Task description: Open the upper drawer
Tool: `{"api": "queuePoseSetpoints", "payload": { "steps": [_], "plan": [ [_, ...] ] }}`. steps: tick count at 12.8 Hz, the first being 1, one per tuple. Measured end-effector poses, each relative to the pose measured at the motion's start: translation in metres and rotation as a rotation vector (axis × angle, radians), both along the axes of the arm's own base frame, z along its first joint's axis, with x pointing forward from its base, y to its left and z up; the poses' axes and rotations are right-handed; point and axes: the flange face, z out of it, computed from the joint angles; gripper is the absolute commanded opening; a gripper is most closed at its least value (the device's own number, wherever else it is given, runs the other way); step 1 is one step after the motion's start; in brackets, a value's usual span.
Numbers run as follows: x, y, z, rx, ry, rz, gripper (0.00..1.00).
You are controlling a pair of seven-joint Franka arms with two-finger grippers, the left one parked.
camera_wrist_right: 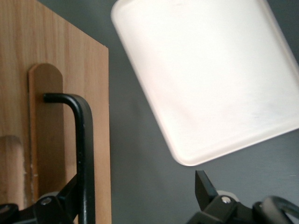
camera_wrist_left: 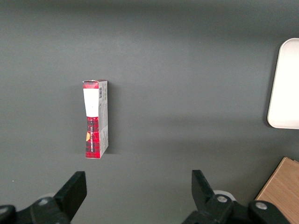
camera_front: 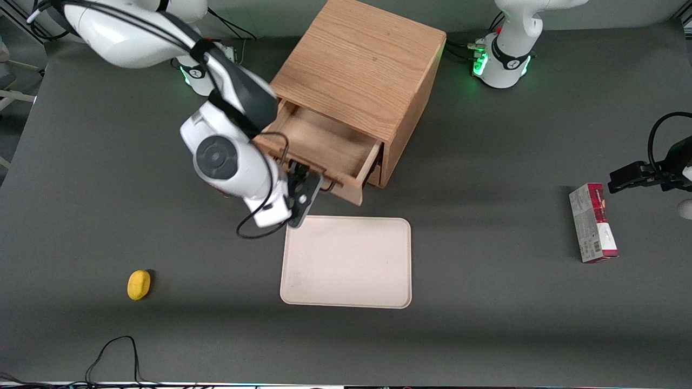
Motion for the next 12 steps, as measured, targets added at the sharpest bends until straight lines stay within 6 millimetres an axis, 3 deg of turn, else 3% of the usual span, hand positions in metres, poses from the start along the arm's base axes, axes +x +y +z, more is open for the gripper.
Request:
{"api": "queuePoseSetpoints", "payload": {
  "steps": [2,4,8,10,12],
  "plan": [
    [0.032,-0.031,-0.01,0.007,-0.021,0.005,1.0],
    [0.053,-0.049,-0.006,0.02,-0.048,-0.012,1.0],
    [0.065,-0.057,0.012,0.031,-0.083,-0.032,1.0],
    [0.072,-0.063,0.033,0.035,-0.124,-0.047,1.0],
    [0.077,-0.087,0.076,0.008,-0.178,-0.081,1.0]
  ]
}}
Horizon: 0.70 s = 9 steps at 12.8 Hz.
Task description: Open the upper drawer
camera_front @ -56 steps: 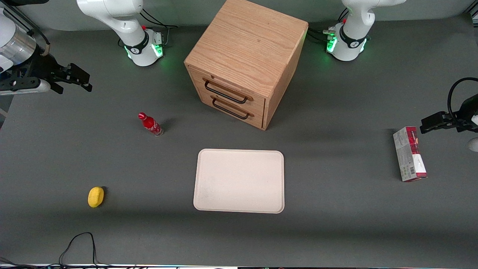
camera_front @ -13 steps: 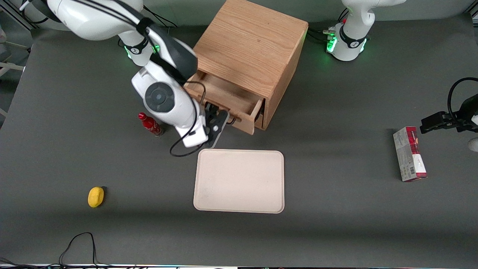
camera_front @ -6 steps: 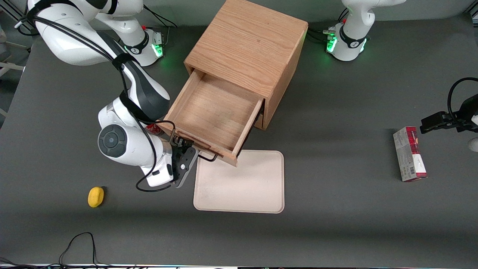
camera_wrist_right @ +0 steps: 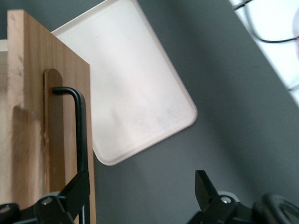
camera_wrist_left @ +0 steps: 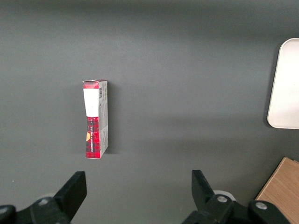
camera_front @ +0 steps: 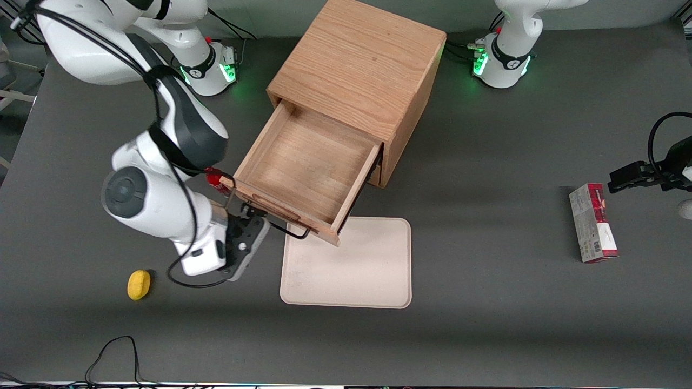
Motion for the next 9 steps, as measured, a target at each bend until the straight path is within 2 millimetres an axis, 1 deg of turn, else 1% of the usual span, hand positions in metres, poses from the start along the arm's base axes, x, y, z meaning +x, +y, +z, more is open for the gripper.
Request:
{"api": "queuePoseSetpoints", "payload": {
  "steps": [1,3,4,5,6,7,9],
  "plan": [
    [-0.002,-0.02,0.022,-0.039,-0.003,-0.029,1.0],
    [-0.008,-0.077,0.062,-0.1,0.015,-0.128,1.0],
    [-0.015,-0.104,0.079,-0.109,0.046,-0.197,1.0],
    [-0.026,-0.124,0.092,-0.121,0.088,-0.29,1.0],
    [-0.039,-0.136,0.102,-0.137,0.12,-0.385,1.0],
    [-0.056,-0.141,0.109,-0.156,0.142,-0.503,1.0],
    [-0.093,-0.149,0.116,-0.188,0.156,-0.732,1.0]
  ]
}}
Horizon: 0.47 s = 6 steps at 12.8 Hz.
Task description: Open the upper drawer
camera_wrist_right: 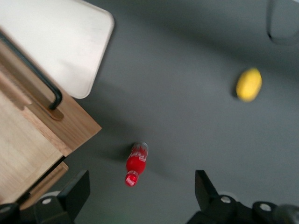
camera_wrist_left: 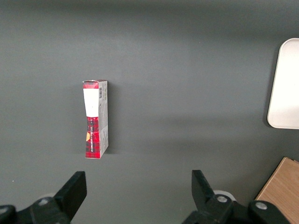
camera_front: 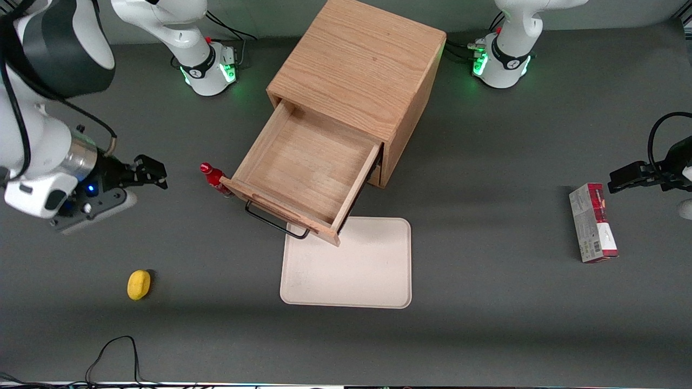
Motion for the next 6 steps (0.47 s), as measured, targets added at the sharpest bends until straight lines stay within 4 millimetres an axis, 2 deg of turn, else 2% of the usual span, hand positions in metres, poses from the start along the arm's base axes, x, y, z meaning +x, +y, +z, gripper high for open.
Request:
{"api": "queuePoseSetpoints", "payload": {
  "steps": [3,5,6],
  "plan": [
    [-0.054,-0.032,0.008,-0.017,-0.009,-0.153,1.0],
    [-0.078,-0.06,0.015,-0.012,-0.005,-0.207,1.0],
    [-0.084,-0.065,0.015,-0.014,0.005,-0.217,1.0]
  ]
}}
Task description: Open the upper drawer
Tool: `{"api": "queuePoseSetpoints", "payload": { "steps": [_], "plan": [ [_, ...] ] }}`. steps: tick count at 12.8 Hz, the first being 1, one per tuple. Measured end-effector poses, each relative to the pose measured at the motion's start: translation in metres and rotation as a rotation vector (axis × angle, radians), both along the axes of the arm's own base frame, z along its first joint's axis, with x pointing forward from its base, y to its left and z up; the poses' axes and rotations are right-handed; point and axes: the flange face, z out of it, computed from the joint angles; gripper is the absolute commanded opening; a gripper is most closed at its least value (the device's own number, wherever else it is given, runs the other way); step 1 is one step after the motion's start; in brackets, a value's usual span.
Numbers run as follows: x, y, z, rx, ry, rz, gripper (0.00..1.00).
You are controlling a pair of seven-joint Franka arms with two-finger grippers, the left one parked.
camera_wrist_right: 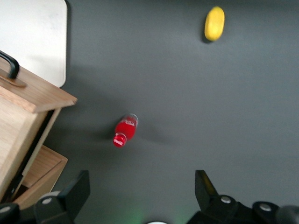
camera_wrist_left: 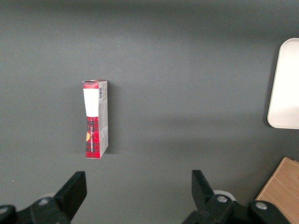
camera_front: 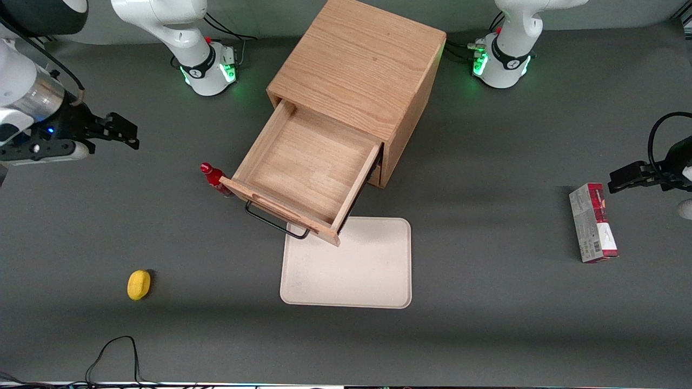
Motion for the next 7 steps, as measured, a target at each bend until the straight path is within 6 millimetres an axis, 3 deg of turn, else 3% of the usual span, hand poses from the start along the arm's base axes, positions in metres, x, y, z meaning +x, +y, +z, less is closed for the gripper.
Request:
{"api": "queuePoseSetpoints", "payload": {
  "steps": [7],
  "plan": [
    [0.0012,0.0048,-0.0018,0.006,-0.019,0.001,1.0]
  ]
}}
